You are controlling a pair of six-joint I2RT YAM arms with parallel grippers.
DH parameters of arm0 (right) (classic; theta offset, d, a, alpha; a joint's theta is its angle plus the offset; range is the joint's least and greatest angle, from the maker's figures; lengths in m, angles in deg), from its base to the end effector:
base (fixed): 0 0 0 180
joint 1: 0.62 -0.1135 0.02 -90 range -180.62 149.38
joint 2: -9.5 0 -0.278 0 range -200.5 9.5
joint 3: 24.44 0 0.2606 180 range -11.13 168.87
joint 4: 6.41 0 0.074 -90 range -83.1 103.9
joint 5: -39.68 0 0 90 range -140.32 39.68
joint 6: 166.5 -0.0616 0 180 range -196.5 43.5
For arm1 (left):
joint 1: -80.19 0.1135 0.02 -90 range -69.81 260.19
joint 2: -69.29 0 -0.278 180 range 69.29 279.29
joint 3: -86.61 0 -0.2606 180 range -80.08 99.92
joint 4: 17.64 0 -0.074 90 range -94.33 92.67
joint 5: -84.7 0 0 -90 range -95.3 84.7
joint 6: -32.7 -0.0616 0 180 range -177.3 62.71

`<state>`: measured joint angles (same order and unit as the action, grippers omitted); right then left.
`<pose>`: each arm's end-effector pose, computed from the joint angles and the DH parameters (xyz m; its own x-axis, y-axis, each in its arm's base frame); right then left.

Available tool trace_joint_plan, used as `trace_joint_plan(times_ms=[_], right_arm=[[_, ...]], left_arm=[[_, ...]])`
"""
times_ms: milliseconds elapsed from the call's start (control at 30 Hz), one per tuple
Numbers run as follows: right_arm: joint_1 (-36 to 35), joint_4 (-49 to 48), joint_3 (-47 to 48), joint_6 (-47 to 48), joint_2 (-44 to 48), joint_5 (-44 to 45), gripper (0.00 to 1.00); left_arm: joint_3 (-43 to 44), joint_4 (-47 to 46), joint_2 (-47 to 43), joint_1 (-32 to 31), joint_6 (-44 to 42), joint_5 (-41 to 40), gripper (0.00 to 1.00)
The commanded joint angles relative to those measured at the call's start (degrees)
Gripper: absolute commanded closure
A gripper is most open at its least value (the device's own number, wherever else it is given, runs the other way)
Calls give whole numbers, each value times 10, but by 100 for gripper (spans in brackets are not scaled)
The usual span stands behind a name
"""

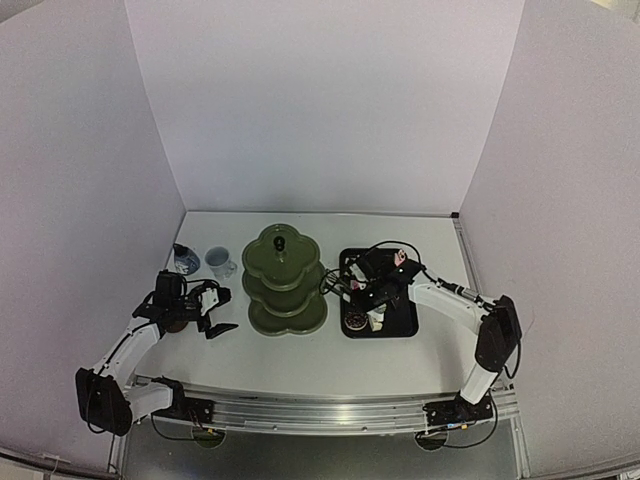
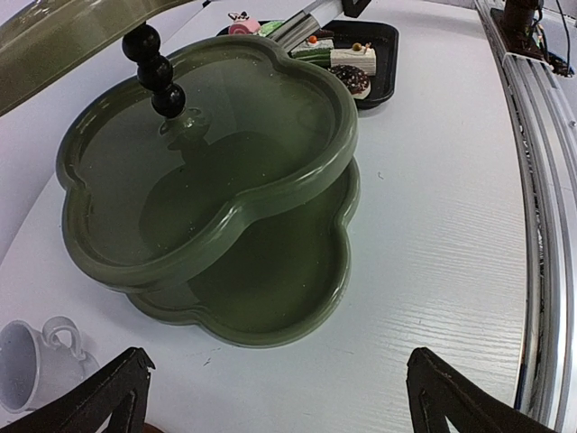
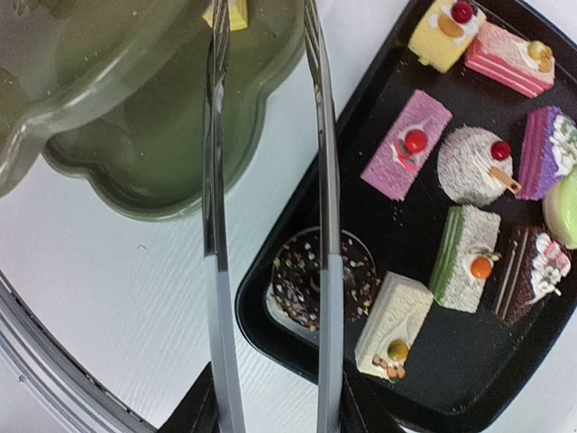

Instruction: Serve the afternoon tea

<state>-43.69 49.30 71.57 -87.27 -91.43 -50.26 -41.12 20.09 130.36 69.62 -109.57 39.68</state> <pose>0.2914 0.2723 0.2459 -0.7530 -0.4481 -0.4820 -0.5515 0.8292 0.0908 0.2122 -0.0839 0.2316 0.0441 0.5609 -0.8267 0.9362 0.2656 0.2302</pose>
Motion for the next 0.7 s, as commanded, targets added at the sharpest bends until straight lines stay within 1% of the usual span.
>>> trace_joint_plan(times_ms=[0, 167, 300, 500, 667], right_arm=[[-3, 59, -7, -33, 55, 46, 64], [-5, 100, -10, -71, 74, 72, 63], [-17, 127, -4, -85, 74, 93, 63], [-24, 167, -5, -120, 83, 106, 61], [-26, 174, -4, -135, 81, 115, 61]], left_arm=[[8, -12, 2, -2, -4, 7, 1], [6, -14, 5, -2, -4, 8, 0], [6, -16, 10, -2, -6, 10, 0], [4, -18, 11, -2, -8, 5, 0], [0, -21, 13, -2, -6, 8, 0]])
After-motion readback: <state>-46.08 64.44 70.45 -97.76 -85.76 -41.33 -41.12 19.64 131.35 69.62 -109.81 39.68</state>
